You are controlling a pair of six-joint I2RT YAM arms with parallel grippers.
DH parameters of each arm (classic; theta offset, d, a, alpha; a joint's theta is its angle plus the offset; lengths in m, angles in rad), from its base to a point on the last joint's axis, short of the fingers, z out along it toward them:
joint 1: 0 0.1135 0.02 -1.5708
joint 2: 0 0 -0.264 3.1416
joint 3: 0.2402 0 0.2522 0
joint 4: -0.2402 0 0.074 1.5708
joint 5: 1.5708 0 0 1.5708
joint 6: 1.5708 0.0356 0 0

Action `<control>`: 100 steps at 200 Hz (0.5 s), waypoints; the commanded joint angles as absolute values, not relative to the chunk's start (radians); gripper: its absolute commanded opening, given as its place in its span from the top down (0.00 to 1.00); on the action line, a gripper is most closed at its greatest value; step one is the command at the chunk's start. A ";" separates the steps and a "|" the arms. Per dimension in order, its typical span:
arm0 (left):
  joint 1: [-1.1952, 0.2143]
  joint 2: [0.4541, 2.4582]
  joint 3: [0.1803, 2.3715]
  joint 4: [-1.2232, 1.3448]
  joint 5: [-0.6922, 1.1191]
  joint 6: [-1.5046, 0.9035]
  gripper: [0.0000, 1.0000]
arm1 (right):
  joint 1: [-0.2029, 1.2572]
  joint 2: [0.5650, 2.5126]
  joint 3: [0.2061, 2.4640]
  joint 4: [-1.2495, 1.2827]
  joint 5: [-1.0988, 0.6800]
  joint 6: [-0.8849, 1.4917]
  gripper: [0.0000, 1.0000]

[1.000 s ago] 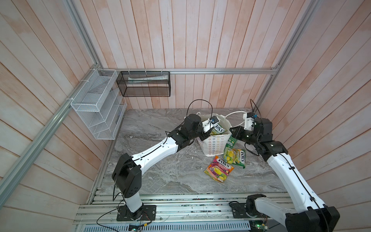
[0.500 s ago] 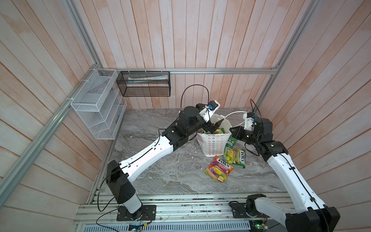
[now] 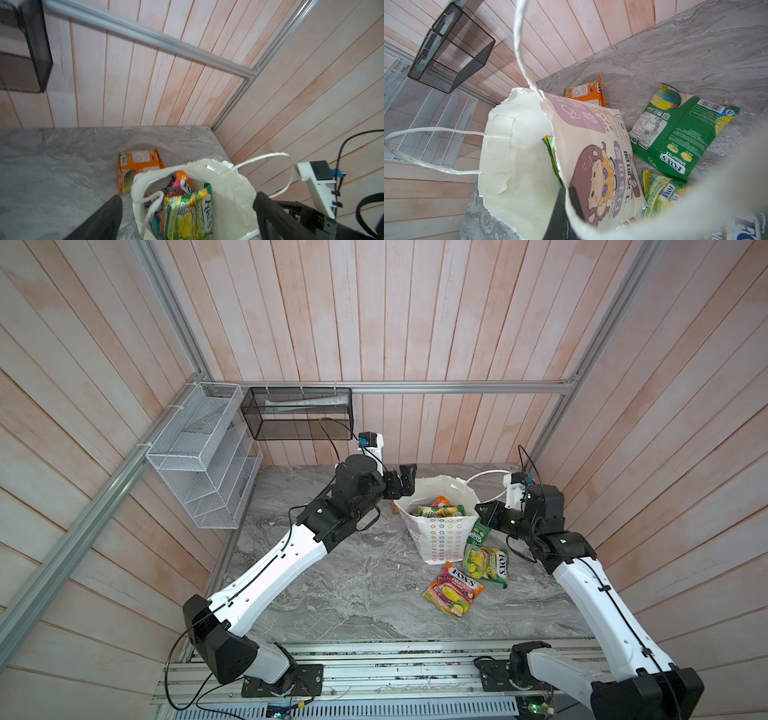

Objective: Place the snacks into the paper bag
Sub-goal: Pick up the paper bag from the center of the table.

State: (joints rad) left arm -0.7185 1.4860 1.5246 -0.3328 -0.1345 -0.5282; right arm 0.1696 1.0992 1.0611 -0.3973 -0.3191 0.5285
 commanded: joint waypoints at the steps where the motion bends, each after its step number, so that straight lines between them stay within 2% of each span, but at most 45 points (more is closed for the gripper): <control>1: -0.722 1.523 1.484 -0.411 -0.140 -0.697 0.00 | 0.170 1.088 1.053 -0.359 -0.341 0.540 1.00; 53: -0.727 1.644 1.532 -0.463 -0.184 -0.832 0.00 | 0.170 1.069 1.043 -0.360 -0.337 0.540 1.00; 79: -0.727 1.754 1.660 -0.604 -0.243 -0.920 0.16 | 0.171 1.064 1.043 -0.361 -0.336 0.538 1.00; 100: -0.726 1.838 1.745 -0.669 -0.229 -0.938 0.23 | 0.170 1.060 1.045 -0.364 -0.333 0.537 1.00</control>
